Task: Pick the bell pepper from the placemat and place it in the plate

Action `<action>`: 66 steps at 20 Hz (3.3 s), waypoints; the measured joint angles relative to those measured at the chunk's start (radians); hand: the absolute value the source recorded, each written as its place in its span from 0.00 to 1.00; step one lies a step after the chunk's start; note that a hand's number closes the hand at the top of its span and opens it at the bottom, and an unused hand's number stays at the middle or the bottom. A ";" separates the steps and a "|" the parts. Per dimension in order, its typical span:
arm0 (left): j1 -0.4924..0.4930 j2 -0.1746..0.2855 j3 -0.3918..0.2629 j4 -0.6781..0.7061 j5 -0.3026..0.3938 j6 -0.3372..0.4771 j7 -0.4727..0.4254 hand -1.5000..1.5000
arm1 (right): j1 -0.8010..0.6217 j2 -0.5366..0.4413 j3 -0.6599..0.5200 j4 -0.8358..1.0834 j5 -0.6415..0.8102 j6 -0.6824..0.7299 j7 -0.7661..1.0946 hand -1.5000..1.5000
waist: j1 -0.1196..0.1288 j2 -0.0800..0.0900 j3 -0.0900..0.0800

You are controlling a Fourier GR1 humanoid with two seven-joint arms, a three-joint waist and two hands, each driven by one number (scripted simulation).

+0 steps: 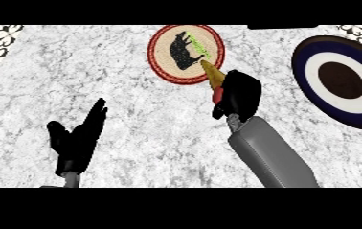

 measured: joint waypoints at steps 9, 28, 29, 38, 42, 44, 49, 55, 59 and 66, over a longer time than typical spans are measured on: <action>-0.016 0.002 -0.007 -0.024 -0.002 -0.012 -0.004 0.50 | -0.216 -0.205 -0.339 0.142 0.255 -0.105 0.065 1.00 | 0.056 0.026 -0.005; -0.046 -0.009 -0.031 -0.007 -0.011 -0.026 0.011 0.50 | -0.248 -0.271 -0.797 0.148 0.840 -0.378 0.127 1.00 | 0.091 0.032 0.001; -0.043 -0.010 -0.030 -0.007 -0.009 -0.027 0.010 0.50 | -0.232 -0.269 -0.823 0.142 0.872 -0.393 0.128 1.00 | 0.088 0.031 0.001; -0.027 -0.014 -0.026 -0.004 -0.015 -0.015 0.014 0.50 | -0.082 -0.182 -1.068 0.053 1.060 -0.542 0.129 1.00 | 0.064 0.013 0.002; -0.023 -0.015 -0.023 0.000 -0.014 -0.018 0.012 0.50 | -0.031 -0.153 -1.172 0.040 1.084 -0.631 0.114 1.00 | 0.060 0.008 0.001; -0.023 -0.017 -0.020 0.009 -0.013 -0.021 0.001 0.50 | -0.016 -0.138 -1.220 0.040 1.091 -0.678 0.105 1.00 | 0.060 0.007 0.001; -0.013 -0.016 -0.019 0.004 -0.018 -0.019 -0.002 0.50 | -0.013 -0.101 -1.380 0.107 0.970 -0.735 0.100 0.00 | 0.055 0.000 0.001; -0.020 -0.018 -0.017 0.010 -0.016 -0.026 0.009 0.50 | -0.029 -0.132 -1.471 0.318 0.726 -0.881 0.002 0.00 | 0.053 -0.003 0.001; -0.021 -0.021 -0.015 0.009 -0.021 -0.021 0.016 0.50 | -0.038 -0.183 -1.457 0.426 0.574 -1.011 -0.092 0.00 | 0.055 -0.004 0.001; -0.021 -0.018 -0.003 0.015 -0.015 -0.029 0.019 0.50 | -0.021 -0.170 -1.407 0.392 0.448 -1.227 -0.199 0.00 | 0.052 -0.007 0.001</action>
